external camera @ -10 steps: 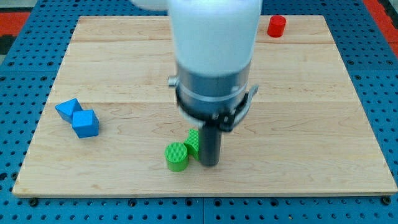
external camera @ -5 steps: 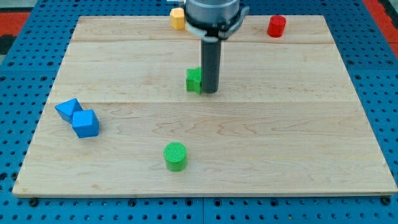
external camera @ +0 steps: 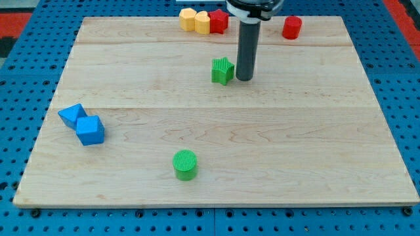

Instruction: Move the green star to the bottom left of red circle

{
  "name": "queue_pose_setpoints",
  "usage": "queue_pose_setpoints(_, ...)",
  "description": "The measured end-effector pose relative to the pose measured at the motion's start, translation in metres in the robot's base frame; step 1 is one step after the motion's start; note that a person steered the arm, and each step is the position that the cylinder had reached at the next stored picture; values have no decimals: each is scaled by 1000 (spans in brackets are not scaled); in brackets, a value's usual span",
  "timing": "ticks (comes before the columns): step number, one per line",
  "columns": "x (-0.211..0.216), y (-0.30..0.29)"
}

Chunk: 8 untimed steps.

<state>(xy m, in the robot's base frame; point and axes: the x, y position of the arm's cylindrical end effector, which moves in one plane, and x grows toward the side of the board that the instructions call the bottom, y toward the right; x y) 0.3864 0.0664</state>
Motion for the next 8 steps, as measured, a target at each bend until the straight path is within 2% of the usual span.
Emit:
queue_pose_setpoints(1,29,-23)
queue_pose_setpoints(2,13,-82)
queue_pose_setpoints(3,-29,-54)
queue_pose_setpoints(5,-76,8)
queue_pose_setpoints(7,-89,62)
queue_pose_setpoints(8,3,106)
